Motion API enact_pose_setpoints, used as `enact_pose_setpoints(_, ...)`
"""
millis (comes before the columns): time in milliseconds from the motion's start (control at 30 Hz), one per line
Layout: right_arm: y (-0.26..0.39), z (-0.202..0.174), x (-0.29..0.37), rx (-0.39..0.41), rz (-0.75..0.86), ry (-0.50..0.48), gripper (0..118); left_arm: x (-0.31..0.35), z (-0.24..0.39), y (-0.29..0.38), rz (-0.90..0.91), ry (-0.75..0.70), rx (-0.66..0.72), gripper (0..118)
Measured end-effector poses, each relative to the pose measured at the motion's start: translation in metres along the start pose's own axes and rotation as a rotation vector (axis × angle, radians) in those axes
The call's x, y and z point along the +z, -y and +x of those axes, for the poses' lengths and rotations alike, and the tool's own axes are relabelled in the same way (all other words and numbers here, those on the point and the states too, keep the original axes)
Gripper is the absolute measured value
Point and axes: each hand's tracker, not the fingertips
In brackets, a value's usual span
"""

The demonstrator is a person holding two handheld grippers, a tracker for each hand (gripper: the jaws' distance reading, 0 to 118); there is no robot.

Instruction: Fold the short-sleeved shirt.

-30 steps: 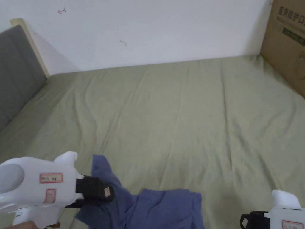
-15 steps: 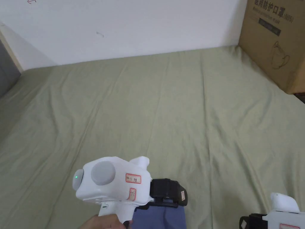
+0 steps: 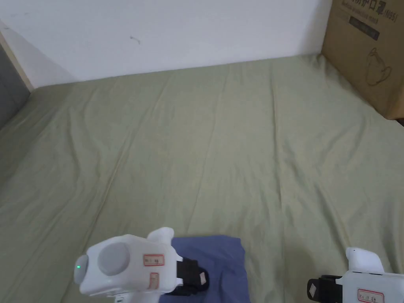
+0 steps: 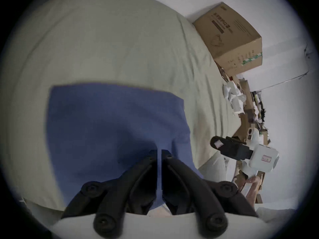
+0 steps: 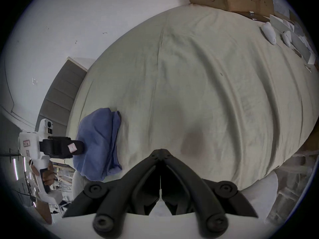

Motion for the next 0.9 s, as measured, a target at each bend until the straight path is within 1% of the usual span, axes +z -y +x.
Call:
enact_pose_setpoints(100, 0.001, 0.003, 0.001, -0.009, 0.0, 0.003, 0, -0.028, 0.016, 0.004, -0.039, 0.031, 0.0, 4)
enact_pose_setpoints(200, 0.002, 0.007, 0.002, -0.018, 0.001, 0.014, 0, -0.048, 0.032, 0.007, -0.061, -0.028, -0.086, 4)
enact_pose_setpoints(300, 0.005, 0.014, 0.007, -0.022, 0.006, 0.033, 0, -0.056, 0.041, 0.009, -0.076, 0.002, -0.078, 4)
enact_pose_setpoints(367, 0.005, 0.016, 0.008, -0.03, 0.011, 0.036, 0, -0.062, 0.051, 0.011, -0.087, 0.026, -0.122, 4)
enact_pose_setpoints(433, 0.006, 0.019, 0.01, -0.045, 0.011, 0.031, 0, -0.071, 0.058, 0.013, -0.101, 0.026, -0.134, 4)
enact_pose_setpoints(533, 0.004, 0.018, 0.014, -0.045, 0.016, 0.044, 0, -0.076, 0.061, 0.013, -0.117, 0.064, -0.125, 4)
enact_pose_setpoints(667, -0.002, 0.009, 0.023, -0.017, 0.035, 0.041, 0, -0.047, 0.055, 0.007, -0.035, 0.141, -0.115, 4)
enact_pose_setpoints(767, -0.013, -0.012, 0.029, 0.034, 0.052, 0.033, 0, -0.003, 0.037, 0.0, 0.058, 0.164, -0.1, 4)
enact_pose_setpoints(800, -0.018, -0.022, 0.031, 0.056, 0.063, 0.021, 0, 0.013, 0.028, -0.001, 0.093, 0.149, -0.083, 4)
enact_pose_setpoints(900, -0.028, -0.054, 0.031, 0.127, 0.081, -0.052, 0, 0.057, -0.012, 0.002, 0.188, 0.128, -0.025, 4)
